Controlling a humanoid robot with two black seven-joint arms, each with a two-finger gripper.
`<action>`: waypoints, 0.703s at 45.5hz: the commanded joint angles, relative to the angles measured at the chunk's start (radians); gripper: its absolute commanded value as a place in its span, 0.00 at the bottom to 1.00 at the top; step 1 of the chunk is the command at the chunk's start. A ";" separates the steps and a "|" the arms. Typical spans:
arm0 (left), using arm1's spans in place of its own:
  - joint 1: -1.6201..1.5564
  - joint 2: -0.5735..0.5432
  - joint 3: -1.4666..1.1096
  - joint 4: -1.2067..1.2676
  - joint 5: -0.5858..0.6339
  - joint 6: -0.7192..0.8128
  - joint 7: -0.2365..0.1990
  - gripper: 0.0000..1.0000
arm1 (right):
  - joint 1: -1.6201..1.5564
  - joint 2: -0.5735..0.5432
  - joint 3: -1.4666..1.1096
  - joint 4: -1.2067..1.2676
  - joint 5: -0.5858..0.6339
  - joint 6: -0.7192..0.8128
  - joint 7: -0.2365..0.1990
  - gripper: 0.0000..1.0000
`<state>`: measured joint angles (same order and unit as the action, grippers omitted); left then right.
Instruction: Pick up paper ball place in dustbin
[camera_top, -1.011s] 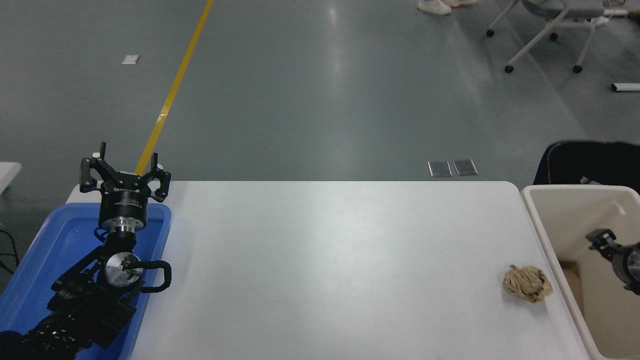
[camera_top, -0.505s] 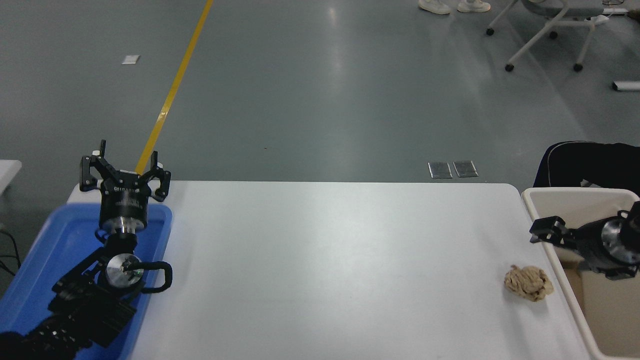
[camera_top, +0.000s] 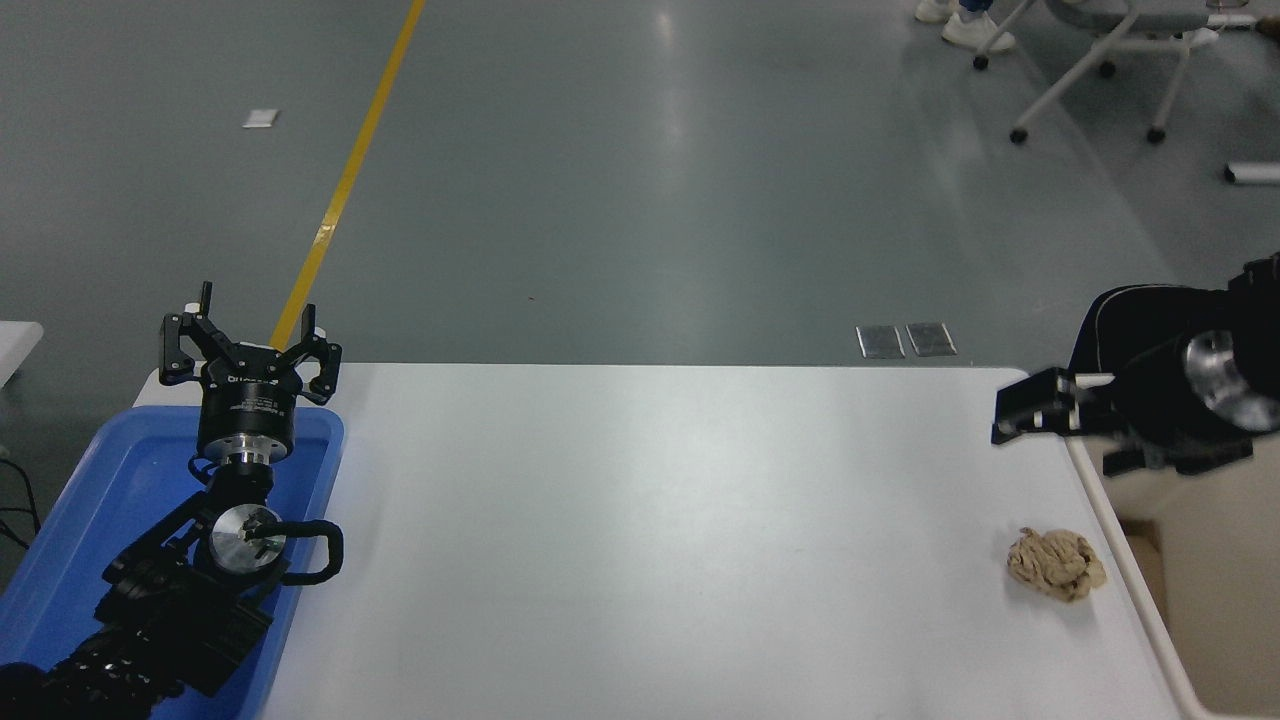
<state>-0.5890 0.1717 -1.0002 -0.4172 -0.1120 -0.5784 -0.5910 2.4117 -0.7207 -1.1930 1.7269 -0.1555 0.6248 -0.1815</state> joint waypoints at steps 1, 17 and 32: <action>0.002 0.000 0.000 0.000 0.000 0.000 -0.001 0.99 | 0.188 -0.036 0.030 0.018 0.024 0.161 -0.007 1.00; 0.002 0.000 0.000 0.000 0.000 0.000 0.000 0.99 | 0.253 -0.054 0.010 0.018 0.017 0.161 -0.021 1.00; 0.000 0.000 0.000 0.000 0.000 0.000 -0.001 0.99 | 0.023 -0.140 -0.037 0.008 -0.033 0.161 -0.026 1.00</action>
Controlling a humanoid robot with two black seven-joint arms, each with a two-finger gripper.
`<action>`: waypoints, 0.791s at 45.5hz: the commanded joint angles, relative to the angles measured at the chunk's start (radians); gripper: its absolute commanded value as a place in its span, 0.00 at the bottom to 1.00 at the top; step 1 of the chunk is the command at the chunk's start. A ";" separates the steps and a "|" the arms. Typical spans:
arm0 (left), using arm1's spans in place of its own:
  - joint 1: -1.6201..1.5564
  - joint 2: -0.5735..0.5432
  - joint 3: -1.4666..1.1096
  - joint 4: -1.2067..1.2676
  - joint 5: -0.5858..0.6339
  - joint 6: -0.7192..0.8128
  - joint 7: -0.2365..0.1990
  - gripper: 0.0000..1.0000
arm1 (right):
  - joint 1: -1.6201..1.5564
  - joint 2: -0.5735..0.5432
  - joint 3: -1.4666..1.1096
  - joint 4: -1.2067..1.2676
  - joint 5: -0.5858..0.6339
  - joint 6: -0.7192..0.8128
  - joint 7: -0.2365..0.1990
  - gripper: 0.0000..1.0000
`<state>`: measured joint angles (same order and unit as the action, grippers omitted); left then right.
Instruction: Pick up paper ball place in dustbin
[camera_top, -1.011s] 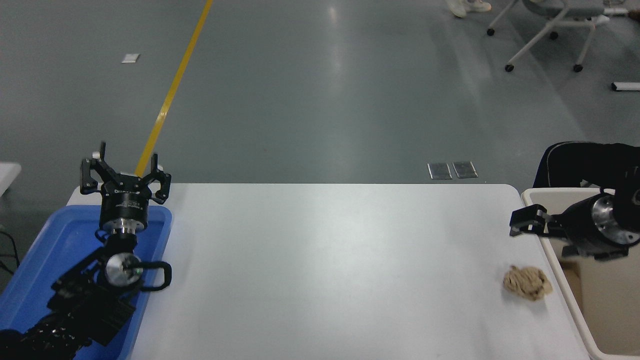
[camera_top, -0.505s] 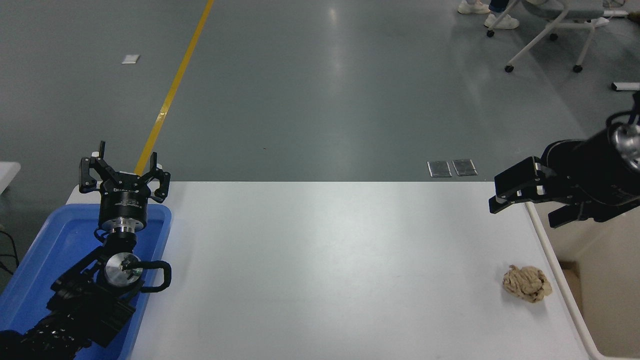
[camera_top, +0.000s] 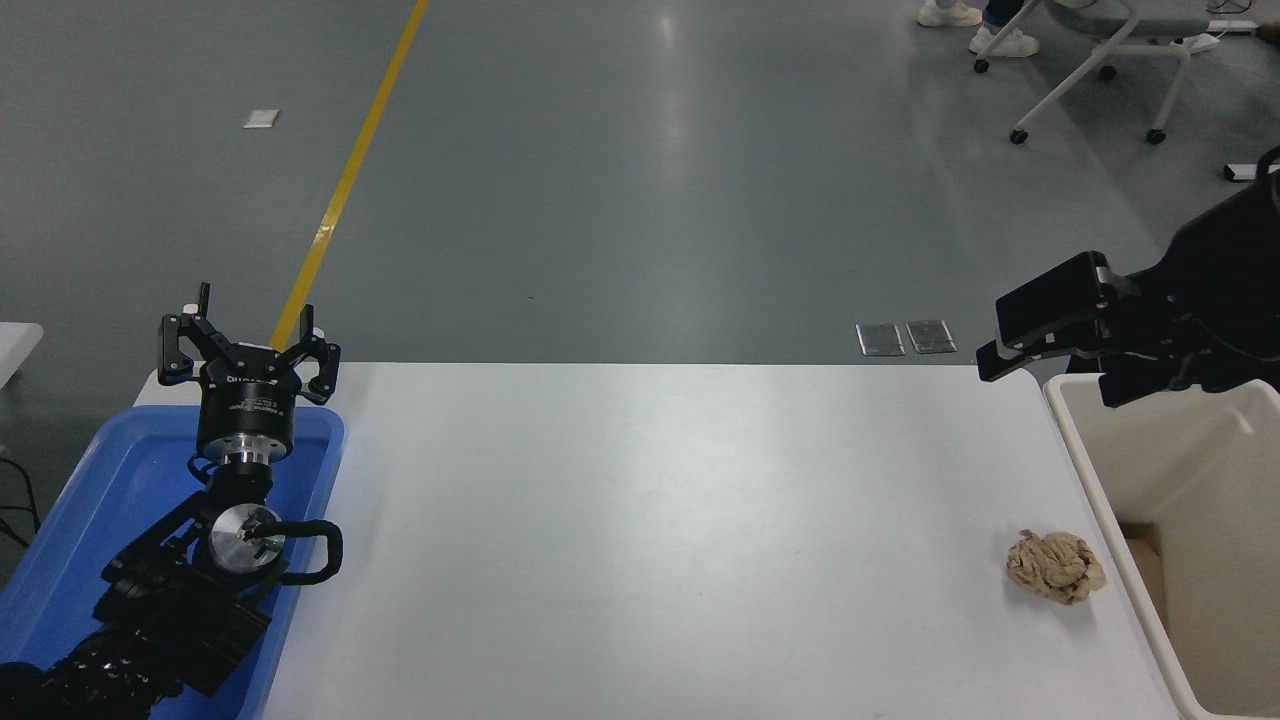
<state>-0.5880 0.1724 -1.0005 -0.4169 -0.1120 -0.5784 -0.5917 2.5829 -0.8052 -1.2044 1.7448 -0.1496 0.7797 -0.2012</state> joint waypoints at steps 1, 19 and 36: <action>-0.001 -0.001 0.000 0.000 0.000 0.000 0.000 0.99 | -0.173 -0.061 -0.026 -0.020 -0.044 0.006 -0.006 1.00; -0.001 -0.001 0.000 0.000 0.000 0.000 0.001 0.99 | -0.659 -0.068 0.104 -0.218 -0.047 -0.355 -0.001 1.00; -0.001 -0.001 0.000 0.001 0.000 0.000 0.000 0.99 | -1.118 0.024 0.374 -0.482 -0.051 -0.479 0.003 0.99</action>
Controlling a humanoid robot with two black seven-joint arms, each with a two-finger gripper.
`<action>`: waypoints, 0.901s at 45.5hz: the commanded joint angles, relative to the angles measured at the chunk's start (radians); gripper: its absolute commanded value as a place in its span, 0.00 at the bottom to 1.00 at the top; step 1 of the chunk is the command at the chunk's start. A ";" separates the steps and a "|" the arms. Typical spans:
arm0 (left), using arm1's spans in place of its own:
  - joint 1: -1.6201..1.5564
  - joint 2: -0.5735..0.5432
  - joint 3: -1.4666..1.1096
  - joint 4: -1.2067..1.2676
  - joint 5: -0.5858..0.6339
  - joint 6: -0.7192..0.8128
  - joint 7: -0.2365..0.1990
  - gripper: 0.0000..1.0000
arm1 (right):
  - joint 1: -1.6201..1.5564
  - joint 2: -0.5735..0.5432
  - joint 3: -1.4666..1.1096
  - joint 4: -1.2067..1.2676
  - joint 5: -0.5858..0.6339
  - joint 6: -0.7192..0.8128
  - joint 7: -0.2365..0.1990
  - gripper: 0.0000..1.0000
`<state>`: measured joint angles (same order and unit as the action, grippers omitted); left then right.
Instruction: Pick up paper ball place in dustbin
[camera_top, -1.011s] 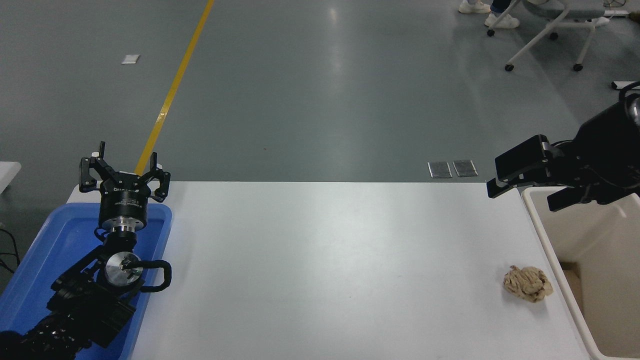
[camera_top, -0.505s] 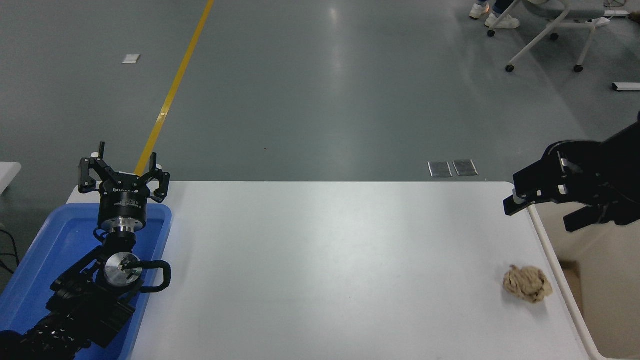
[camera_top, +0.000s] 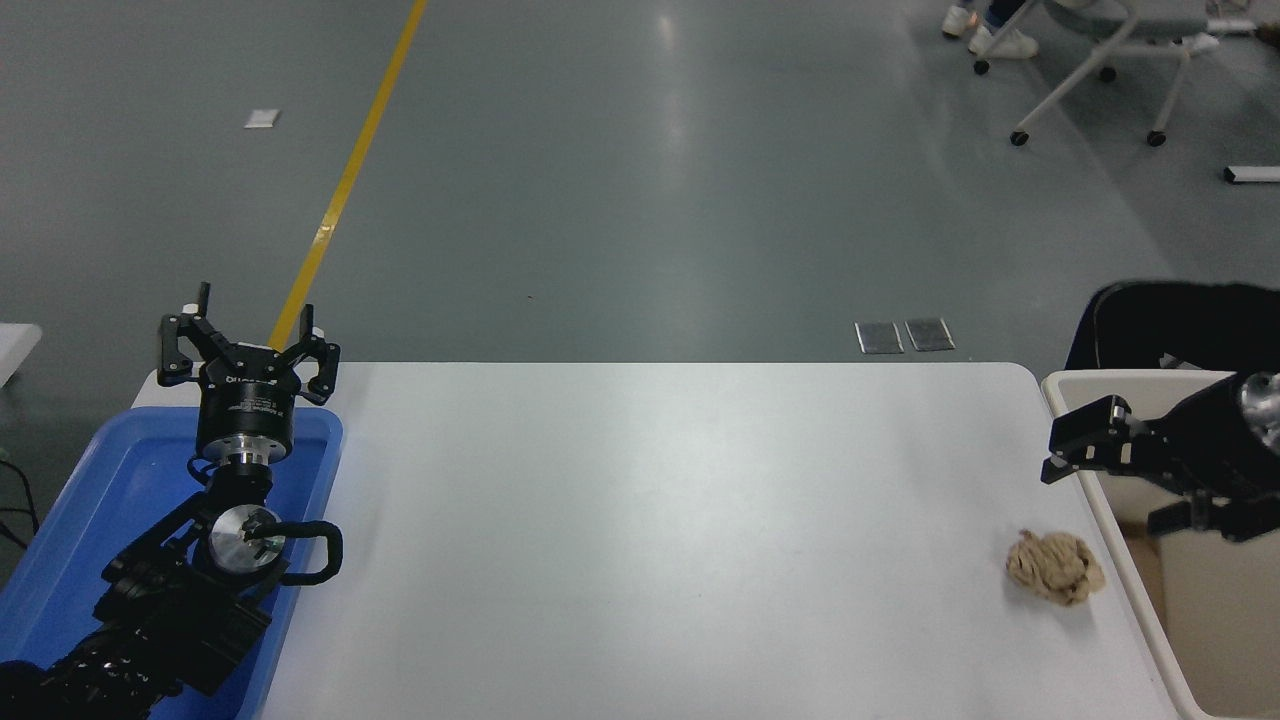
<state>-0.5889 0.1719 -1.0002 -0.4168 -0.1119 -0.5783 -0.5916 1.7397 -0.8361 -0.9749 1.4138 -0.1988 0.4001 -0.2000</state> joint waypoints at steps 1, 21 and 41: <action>0.000 0.000 0.000 0.000 0.000 0.000 0.001 0.99 | -0.296 0.064 0.154 -0.163 -0.002 -0.112 0.002 0.99; 0.000 0.000 0.000 0.000 0.000 0.000 -0.001 0.99 | -0.577 0.265 0.179 -0.461 0.001 -0.237 0.002 0.98; 0.000 0.000 0.000 0.000 0.000 0.000 -0.001 0.99 | -0.643 0.319 0.180 -0.541 0.015 -0.287 -0.003 0.97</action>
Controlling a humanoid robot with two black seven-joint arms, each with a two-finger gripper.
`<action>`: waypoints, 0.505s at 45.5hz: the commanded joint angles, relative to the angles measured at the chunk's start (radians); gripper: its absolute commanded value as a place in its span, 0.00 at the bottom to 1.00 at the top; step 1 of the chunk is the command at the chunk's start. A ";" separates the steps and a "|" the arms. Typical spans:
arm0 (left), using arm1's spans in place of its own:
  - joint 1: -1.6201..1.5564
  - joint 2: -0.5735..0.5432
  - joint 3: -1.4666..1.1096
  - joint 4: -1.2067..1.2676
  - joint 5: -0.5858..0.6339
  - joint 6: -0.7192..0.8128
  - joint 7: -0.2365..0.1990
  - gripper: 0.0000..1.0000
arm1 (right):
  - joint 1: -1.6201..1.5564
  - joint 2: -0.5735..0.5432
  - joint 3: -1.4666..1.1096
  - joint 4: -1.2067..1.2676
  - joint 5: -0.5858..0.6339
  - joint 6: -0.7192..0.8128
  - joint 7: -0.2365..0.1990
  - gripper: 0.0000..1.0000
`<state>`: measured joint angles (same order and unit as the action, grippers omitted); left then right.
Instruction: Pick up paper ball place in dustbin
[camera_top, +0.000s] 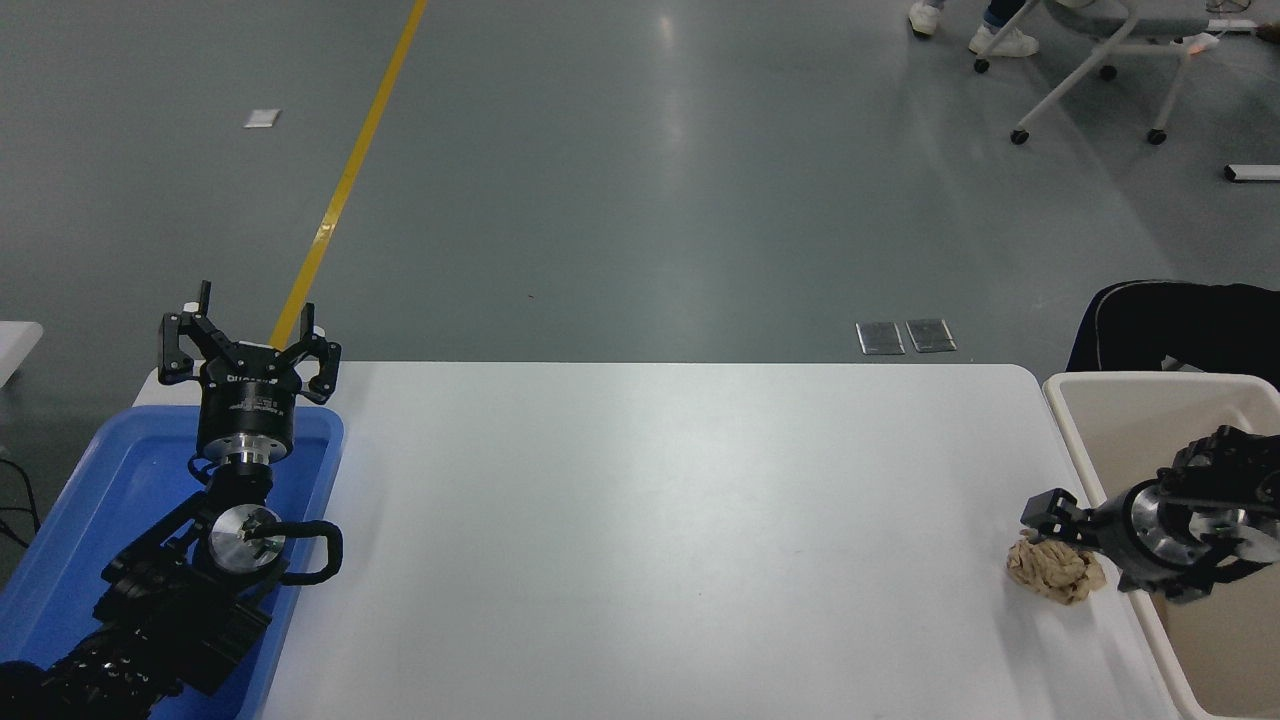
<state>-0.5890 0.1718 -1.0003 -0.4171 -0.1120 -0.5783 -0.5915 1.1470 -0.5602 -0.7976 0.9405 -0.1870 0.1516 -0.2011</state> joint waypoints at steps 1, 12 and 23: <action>0.000 0.000 0.000 0.000 0.000 0.000 -0.001 0.99 | -0.050 0.046 0.003 -0.072 0.004 -0.038 -0.001 0.97; 0.000 0.000 0.000 0.000 0.000 0.000 0.001 0.99 | -0.052 0.060 0.024 -0.077 0.034 -0.040 0.000 0.89; 0.000 0.000 0.000 0.000 0.000 0.000 -0.001 0.99 | -0.061 0.071 0.028 -0.075 0.034 -0.040 0.005 0.41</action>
<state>-0.5890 0.1718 -1.0005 -0.4171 -0.1120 -0.5783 -0.5917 1.0957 -0.5044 -0.7771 0.8715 -0.1601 0.1154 -0.2005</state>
